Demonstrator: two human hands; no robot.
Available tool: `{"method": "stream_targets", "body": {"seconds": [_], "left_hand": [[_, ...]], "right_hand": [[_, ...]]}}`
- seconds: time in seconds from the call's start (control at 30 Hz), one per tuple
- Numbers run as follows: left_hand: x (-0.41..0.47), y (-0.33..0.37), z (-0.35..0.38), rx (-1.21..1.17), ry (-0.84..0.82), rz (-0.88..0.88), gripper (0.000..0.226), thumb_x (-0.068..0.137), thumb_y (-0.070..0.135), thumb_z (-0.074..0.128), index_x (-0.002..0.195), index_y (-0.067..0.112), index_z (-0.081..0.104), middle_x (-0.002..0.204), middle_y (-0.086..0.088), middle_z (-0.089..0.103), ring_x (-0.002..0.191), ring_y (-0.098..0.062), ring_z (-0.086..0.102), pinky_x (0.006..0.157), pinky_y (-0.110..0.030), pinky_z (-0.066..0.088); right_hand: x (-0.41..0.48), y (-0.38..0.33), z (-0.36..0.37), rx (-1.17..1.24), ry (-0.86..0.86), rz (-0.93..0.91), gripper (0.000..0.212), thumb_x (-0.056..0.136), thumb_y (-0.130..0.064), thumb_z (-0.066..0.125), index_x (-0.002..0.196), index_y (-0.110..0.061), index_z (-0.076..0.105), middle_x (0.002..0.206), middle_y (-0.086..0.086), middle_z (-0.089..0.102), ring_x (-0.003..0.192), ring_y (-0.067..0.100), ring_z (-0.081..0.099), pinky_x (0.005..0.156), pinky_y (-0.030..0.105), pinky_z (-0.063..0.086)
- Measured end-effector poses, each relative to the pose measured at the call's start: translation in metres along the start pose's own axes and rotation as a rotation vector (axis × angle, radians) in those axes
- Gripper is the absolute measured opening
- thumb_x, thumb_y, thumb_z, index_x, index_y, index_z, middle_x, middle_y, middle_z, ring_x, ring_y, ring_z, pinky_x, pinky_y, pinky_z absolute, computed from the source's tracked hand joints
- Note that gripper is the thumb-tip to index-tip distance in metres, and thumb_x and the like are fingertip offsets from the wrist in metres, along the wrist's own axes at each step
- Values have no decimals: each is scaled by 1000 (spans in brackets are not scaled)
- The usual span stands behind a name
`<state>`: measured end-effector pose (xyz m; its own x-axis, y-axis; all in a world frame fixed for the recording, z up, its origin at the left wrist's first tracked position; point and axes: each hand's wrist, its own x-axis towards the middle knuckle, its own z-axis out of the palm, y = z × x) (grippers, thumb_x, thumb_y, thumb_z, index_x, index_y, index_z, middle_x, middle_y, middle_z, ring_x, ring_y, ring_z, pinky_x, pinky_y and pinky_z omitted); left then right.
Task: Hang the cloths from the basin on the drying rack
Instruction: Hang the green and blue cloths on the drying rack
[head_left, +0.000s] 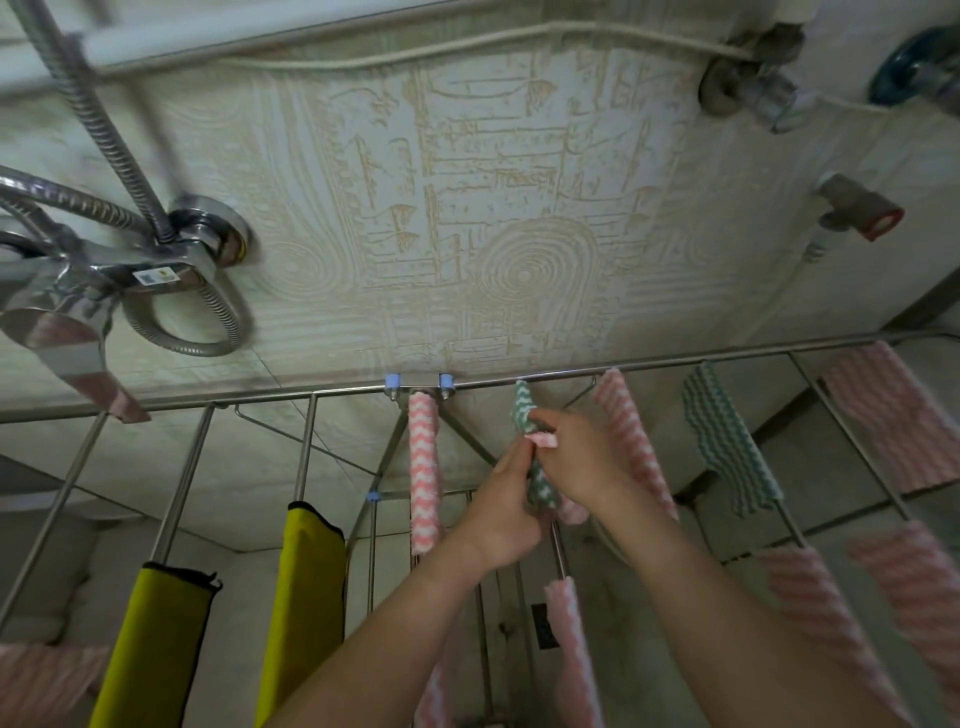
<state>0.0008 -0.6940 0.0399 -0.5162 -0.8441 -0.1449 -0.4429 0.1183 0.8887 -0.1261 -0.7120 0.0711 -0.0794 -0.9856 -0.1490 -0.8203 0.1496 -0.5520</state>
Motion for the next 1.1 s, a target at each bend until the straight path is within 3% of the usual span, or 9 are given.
{"method": "stream_targets", "body": {"seconds": [0.1,0.3,0.4,0.53,0.6,0.77,0.9,1.0,1.1], "left_hand": [[-1,0,0,-16,-24,-2,77,78,11,67,143,28,28,140,6,42,127,-11,43,110,-33,37],[-11,5,-12,63,-65,-83,71,83,12,66,143,20,31,139,1,44,125,-20,47,105,-33,42],[-27,23,-24,-74,50,-118,58,86,14,65,138,20,43,124,4,55,117,-11,51,94,-13,42],[-57,52,-48,-543,-17,-100,46,84,42,65,125,21,60,123,4,64,117,-11,57,102,-29,43],[-72,58,-56,-663,-9,-83,52,78,46,70,119,13,64,113,-2,69,108,-17,63,98,-34,46],[-107,67,-87,-679,181,-55,28,83,29,64,97,5,68,78,-5,63,67,-14,55,61,-26,44],[-139,51,-124,-320,320,17,39,93,36,54,88,1,69,73,-10,61,64,-18,52,62,-31,41],[-157,46,-145,-124,379,96,22,93,27,56,92,15,74,86,2,72,81,-14,66,73,-29,51],[-175,53,-170,-312,323,95,17,90,12,60,104,15,69,87,8,71,82,0,65,72,-12,48]], "right_hand": [[-4,-1,-8,123,-60,54,38,91,-16,54,128,-21,59,120,6,66,100,20,63,85,32,52],[-20,-12,-58,411,-1,200,21,92,-19,55,105,-10,69,116,3,63,70,9,61,55,17,45],[-37,-23,-81,908,3,261,17,86,-19,63,88,-4,72,81,5,67,70,19,58,67,29,49],[-57,-48,-83,1596,-49,225,20,92,-23,55,80,-14,68,64,-2,59,44,5,44,41,14,36],[-64,-62,-74,1791,-72,251,18,90,-23,54,79,-16,67,59,-3,56,39,3,37,46,13,24],[-78,-95,-51,2004,-154,216,15,71,-10,73,82,-6,64,58,-2,50,57,4,40,73,11,22],[-97,-129,-38,1913,-109,290,5,81,-4,56,83,1,58,52,-1,51,37,1,42,41,7,37],[-110,-152,-26,1894,-136,262,23,69,-9,60,89,2,57,55,2,57,34,1,40,42,4,37],[-116,-182,-6,1761,-174,242,52,60,-12,81,105,0,58,87,12,44,61,10,44,56,14,49]]}}
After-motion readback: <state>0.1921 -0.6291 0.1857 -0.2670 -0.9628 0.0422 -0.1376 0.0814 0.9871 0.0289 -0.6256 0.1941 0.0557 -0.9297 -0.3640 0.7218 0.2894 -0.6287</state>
